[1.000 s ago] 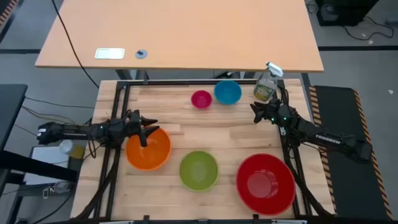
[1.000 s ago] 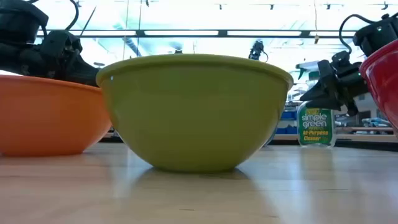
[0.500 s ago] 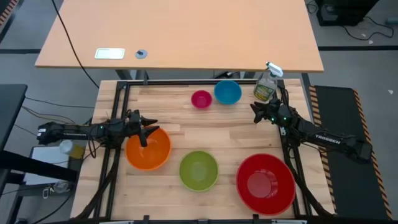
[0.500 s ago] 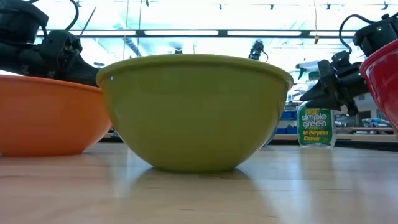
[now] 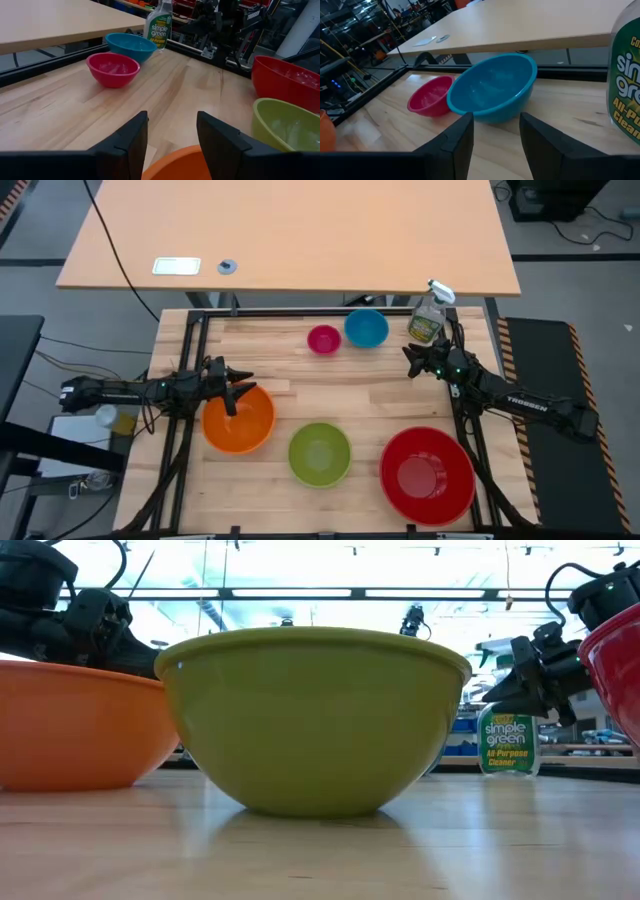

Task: Nest bowls inside each other

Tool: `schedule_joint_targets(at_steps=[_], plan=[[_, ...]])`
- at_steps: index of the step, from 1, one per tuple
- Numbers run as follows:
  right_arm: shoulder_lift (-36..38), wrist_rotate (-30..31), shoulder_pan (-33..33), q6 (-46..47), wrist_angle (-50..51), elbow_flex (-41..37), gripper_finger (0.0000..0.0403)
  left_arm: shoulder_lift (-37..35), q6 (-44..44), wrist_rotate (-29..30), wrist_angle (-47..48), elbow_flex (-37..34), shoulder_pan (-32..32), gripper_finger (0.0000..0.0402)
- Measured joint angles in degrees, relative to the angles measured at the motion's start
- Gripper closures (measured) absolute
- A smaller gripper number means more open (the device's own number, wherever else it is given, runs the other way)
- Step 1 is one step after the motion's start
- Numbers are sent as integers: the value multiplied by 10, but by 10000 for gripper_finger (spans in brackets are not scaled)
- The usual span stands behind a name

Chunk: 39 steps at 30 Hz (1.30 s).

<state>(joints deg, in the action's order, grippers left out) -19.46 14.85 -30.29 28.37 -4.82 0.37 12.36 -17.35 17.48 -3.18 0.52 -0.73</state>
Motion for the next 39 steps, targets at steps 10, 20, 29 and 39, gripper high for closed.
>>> schedule_joint_targets(at_steps=[10,20,29,39], plan=[[0,0,0,0,0,0,237,0,0,0,0,0,0,230],[0,0,0,0,0,0,236,0,0,0,0,0,0,230],[0,0,0,0,0,0,236,0,0,0,0,0,0,230],[0,0,0,0,0,0,236,0,-76,9,-50,0,0,230]])
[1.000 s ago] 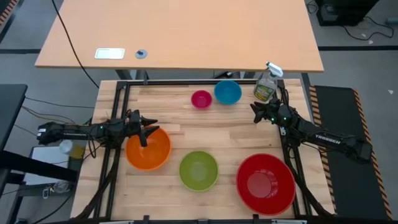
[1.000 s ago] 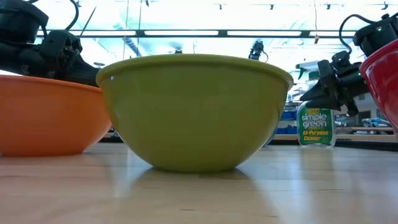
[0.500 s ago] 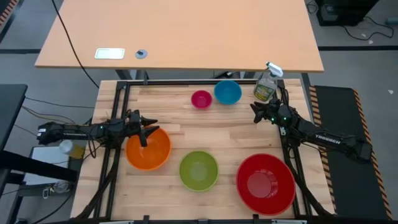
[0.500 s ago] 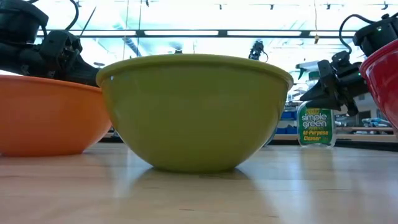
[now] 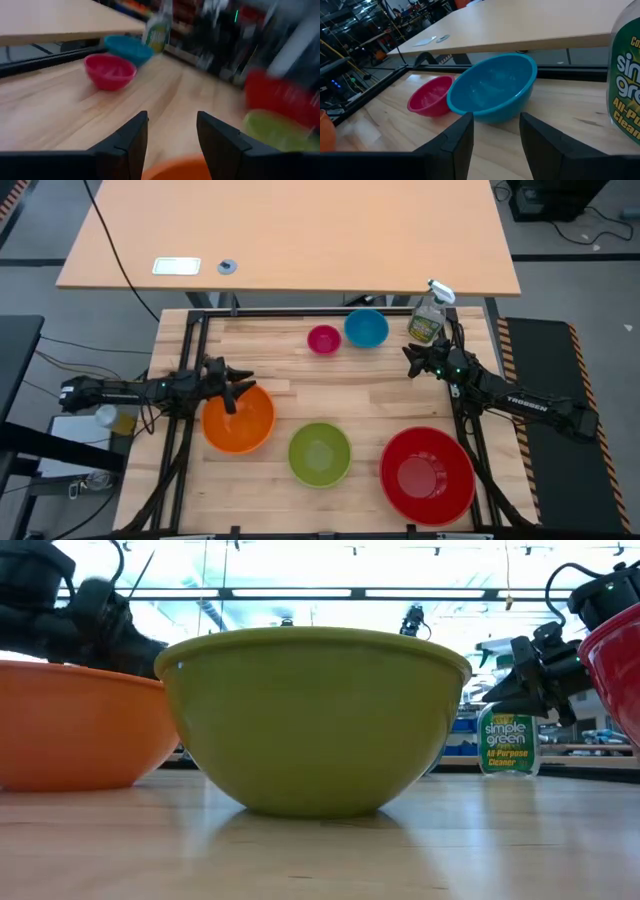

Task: Nest bowls inside each other
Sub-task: Stack the orange bowl into the red bowl

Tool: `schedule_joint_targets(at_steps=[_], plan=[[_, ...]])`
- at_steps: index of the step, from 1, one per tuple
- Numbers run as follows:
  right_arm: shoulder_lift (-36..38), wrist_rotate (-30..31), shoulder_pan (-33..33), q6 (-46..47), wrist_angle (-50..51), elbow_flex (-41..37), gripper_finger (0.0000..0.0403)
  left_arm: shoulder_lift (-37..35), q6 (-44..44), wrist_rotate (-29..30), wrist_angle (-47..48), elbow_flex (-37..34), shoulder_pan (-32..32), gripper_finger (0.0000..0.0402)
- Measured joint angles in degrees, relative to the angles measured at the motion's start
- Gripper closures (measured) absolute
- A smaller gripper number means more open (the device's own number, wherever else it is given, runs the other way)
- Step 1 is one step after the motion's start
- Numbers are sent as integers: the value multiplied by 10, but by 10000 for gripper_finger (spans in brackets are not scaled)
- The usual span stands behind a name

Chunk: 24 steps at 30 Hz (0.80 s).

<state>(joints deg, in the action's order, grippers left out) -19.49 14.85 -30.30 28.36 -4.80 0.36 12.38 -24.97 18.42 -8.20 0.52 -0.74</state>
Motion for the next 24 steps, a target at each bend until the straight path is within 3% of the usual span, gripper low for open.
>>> schedule_joint_targets(at_steps=[6,24], plan=[[0,0,0,0,0,0,236,0,-63,86,-115,0,-1,230],[0,0,0,0,0,0,237,1,-63,91,-150,0,-1,230]])
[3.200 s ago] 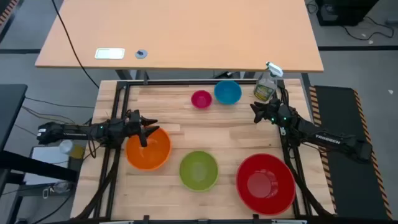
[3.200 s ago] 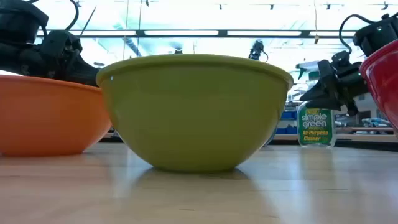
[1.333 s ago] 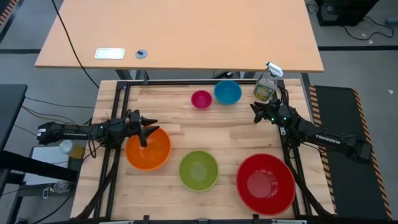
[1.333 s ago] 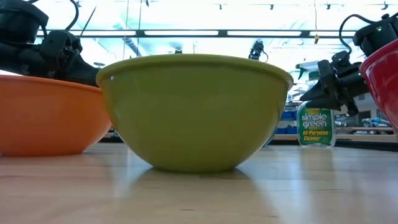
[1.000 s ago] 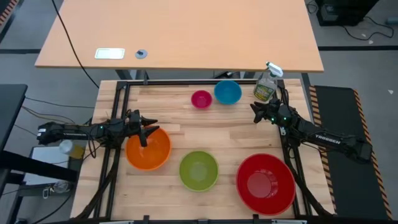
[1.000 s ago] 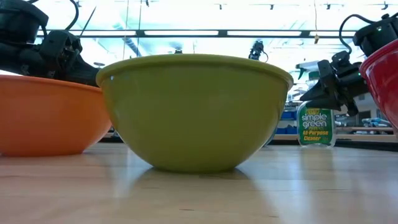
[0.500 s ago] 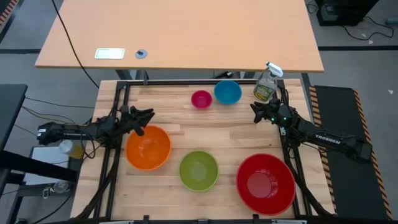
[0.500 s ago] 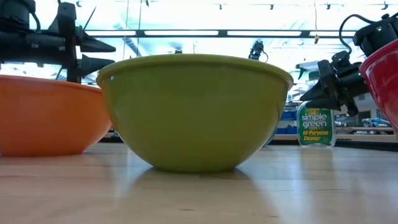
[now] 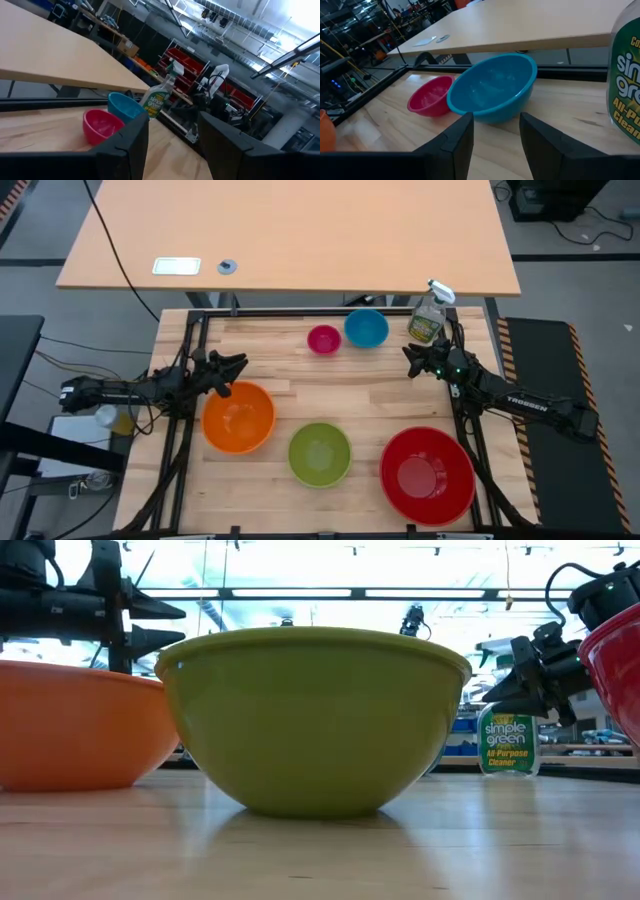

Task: Nest bowls inside each other
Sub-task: Stack the orange bowl into the red bowl

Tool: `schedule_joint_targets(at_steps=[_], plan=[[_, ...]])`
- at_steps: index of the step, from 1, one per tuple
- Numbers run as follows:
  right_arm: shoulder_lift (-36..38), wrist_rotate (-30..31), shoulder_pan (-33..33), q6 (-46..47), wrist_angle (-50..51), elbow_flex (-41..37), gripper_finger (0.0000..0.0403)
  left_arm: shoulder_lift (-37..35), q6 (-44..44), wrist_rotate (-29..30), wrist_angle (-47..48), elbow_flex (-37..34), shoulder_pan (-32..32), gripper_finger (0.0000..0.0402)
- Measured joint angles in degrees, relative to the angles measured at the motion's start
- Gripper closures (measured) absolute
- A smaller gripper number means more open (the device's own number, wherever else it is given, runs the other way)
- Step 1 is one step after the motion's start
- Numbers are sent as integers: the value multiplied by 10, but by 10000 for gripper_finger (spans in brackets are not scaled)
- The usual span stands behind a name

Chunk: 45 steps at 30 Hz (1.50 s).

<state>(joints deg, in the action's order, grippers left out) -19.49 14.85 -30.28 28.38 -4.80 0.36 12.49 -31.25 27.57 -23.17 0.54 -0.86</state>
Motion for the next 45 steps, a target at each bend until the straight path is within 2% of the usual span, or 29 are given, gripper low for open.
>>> schedule_joint_targets(at_steps=[8,12,16,20,23,26,30,32,35,39,45], plan=[[0,1,0,0,-20,0,237,2,-140,2,-89,0,0,230],[0,3,0,18,-96,0,237,3,-201,3,-96,0,0,230],[0,-1,0,50,-223,0,237,3,-232,6,-97,0,0,230],[-4,-49,0,57,-327,1,237,3,-248,13,-110,0,0,230],[-16,-88,1,95,-323,20,237,7,-230,17,-135,1,0,230],[-49,-153,4,101,-320,51,237,26,-204,42,-130,23,0,230],[-121,-208,20,94,-248,129,238,80,-163,59,-119,77,0,230],[-167,-222,33,74,-173,186,240,118,-151,59,-81,115,0,230],[-252,-237,50,34,-68,276,243,181,-141,59,31,185,0,230],[-367,-262,69,14,-5,379,243,257,-116,54,271,305,0,230],[-513,-282,103,-65,87,521,244,359,-55,8,613,502,0,230]])
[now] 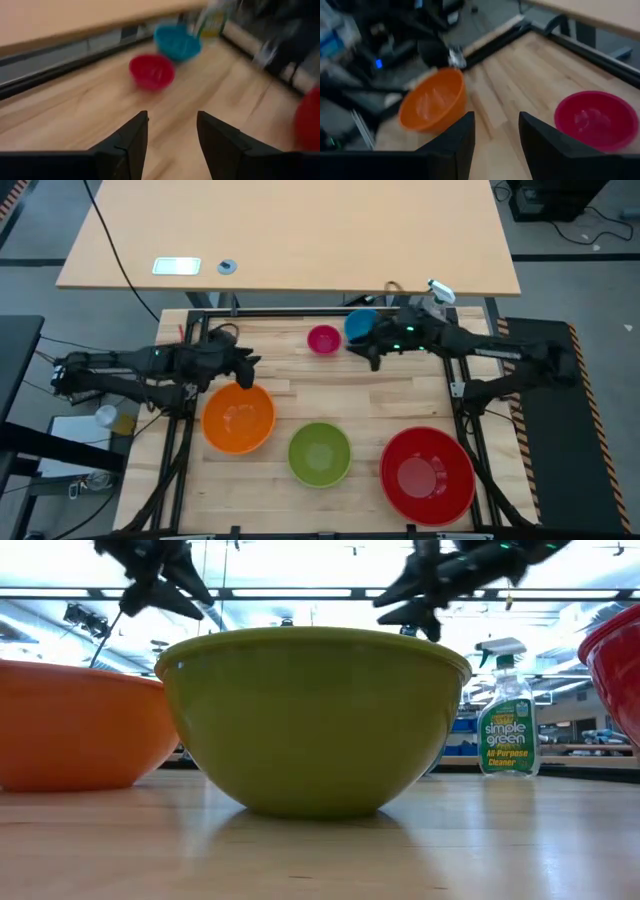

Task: Nest bowls inside each other
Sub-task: Stack the orange bowl into the red bowl

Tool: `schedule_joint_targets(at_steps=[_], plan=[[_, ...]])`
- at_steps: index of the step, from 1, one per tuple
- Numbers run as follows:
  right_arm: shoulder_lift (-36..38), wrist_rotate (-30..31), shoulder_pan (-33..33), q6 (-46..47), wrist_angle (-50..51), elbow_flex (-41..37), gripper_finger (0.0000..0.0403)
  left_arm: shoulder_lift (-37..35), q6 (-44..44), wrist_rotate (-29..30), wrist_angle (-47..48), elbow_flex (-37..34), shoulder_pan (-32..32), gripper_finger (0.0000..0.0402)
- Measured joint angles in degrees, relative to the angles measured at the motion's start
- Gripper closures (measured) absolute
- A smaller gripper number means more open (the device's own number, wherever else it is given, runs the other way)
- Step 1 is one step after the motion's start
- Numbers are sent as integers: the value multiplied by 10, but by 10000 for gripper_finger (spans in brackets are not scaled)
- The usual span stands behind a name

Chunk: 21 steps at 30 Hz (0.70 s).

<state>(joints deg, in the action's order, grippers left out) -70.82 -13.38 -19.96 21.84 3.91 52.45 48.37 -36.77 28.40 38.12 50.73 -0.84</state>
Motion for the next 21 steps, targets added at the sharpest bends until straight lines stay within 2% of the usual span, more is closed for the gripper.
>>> schedule_joint_targets(at_steps=[4,7,15,21], plan=[[-85,1,27,-50,53,87,244,51,0,-8,145,92,0,230],[-142,2,45,-55,54,135,244,70,-11,-5,194,124,0,230],[-262,17,96,-56,51,255,244,70,-37,-1,200,131,14,230],[-324,17,123,-49,53,310,244,71,-30,-2,210,131,37,230]])
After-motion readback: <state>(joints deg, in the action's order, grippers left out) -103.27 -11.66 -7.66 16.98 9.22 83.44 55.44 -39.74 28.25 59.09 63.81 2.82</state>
